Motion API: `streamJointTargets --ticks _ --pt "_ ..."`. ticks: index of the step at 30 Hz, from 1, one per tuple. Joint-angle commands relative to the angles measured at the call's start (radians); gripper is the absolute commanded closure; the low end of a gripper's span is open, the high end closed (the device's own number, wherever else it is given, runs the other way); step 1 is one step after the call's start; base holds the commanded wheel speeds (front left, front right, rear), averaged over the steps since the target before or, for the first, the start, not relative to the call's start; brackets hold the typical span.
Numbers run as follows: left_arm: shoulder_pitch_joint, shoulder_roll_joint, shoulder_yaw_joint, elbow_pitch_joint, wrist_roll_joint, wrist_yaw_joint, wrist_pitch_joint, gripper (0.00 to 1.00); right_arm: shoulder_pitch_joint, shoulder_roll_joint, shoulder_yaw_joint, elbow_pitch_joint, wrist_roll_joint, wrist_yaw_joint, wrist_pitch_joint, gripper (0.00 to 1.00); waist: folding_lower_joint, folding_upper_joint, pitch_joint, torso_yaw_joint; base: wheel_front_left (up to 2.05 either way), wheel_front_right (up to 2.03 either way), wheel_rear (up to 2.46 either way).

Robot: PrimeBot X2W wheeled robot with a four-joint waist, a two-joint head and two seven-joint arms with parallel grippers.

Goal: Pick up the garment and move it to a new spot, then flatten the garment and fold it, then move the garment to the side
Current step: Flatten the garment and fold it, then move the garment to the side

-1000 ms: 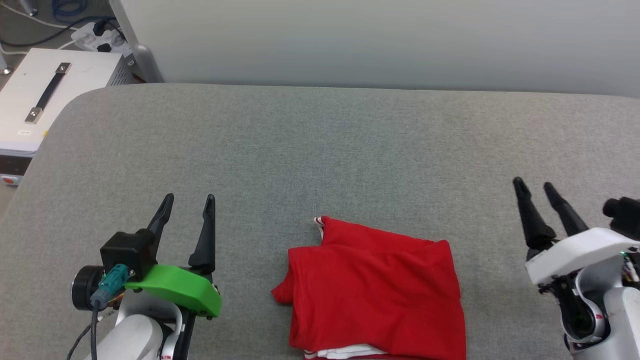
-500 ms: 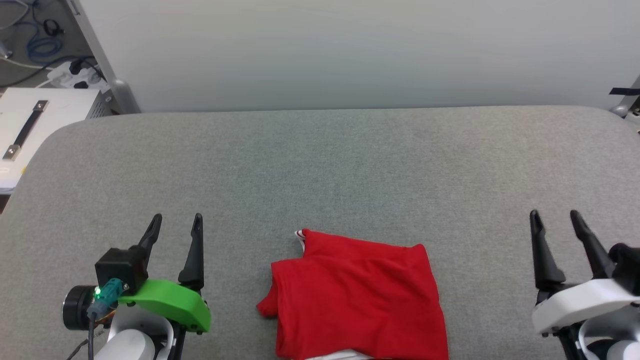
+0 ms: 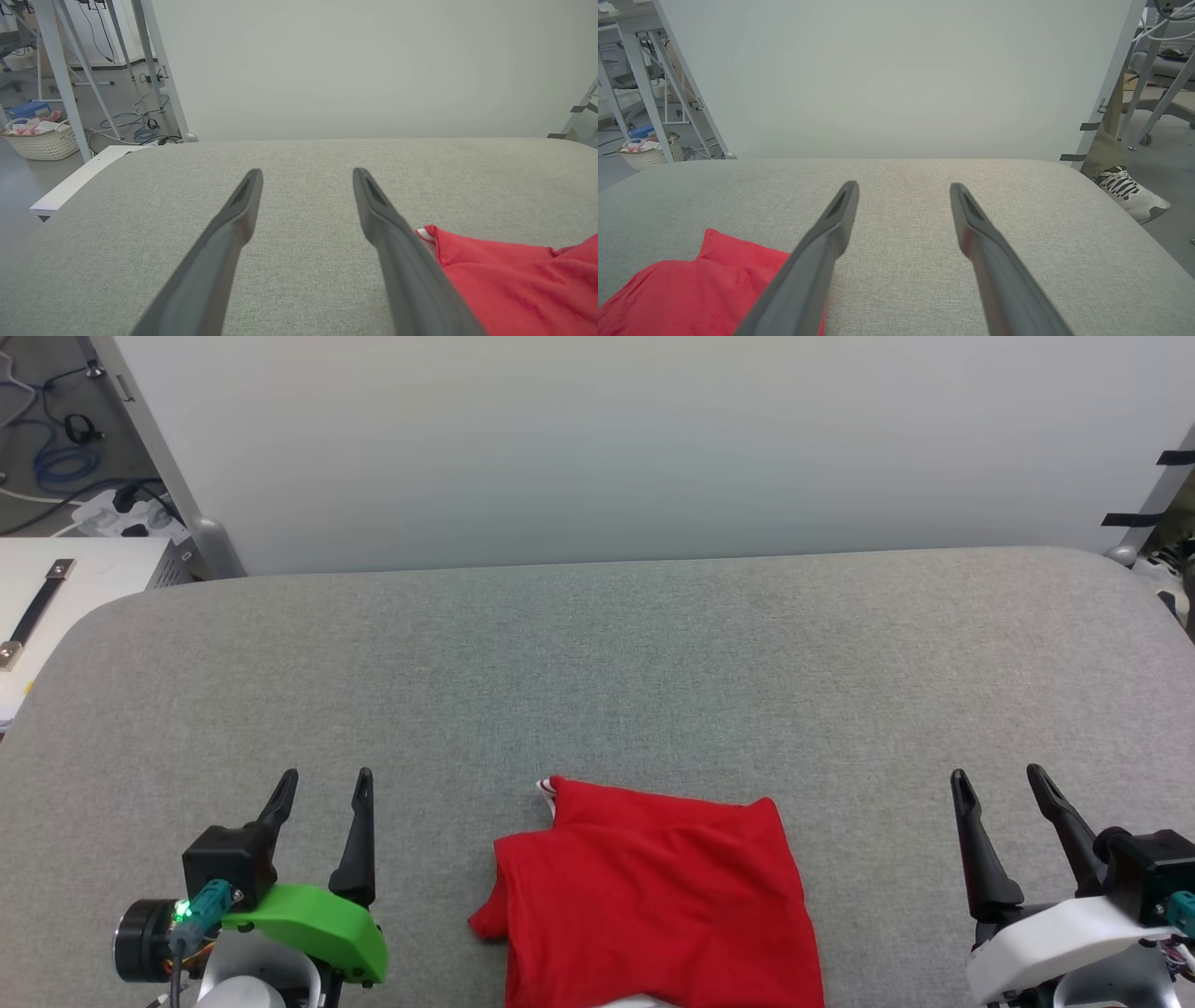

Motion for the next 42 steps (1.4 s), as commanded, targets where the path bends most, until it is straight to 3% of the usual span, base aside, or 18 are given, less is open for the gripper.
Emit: streamJointTargets --ticks 1,12,21,31,42 --pt "0.011 -0.001 0.003 0.002 0.007 -0.006 -0.005 0.0 0.005 0.002 0.003 -0.005 -0.006 0.0 0.001 0.0 0.0 0.0 0.002 0.0 0.0 0.0 0.0" --pt "-0.017 -0.01 0.026 0.0 0.013 -0.015 -0.006 0.0 -0.017 -0.001 -0.041 0.013 0.077 0.0 0.027 0.0 0.0 0.0 0.031 0.022 0.0 0.0 0.0" --pt "-0.066 -0.025 0.053 -0.031 0.042 -0.029 -0.006 0.0 -0.039 -0.093 -0.073 0.084 0.276 0.0 0.233 0.0 0.0 0.0 0.105 0.081 0.0 0.0 0.0" --pt "-0.116 -0.07 0.077 -0.043 0.08 -0.06 -0.006 0.0 -0.077 -0.158 0.111 0.147 0.438 0.0 0.498 0.0 0.0 0.0 0.196 0.146 0.0 0.0 0.0" --pt "-0.151 -0.127 0.103 -0.01 0.116 -0.109 -0.006 0.0 -0.175 -0.174 0.247 0.276 0.559 0.0 0.579 0.0 0.0 0.0 0.269 0.189 0.0 0.0 0.0"
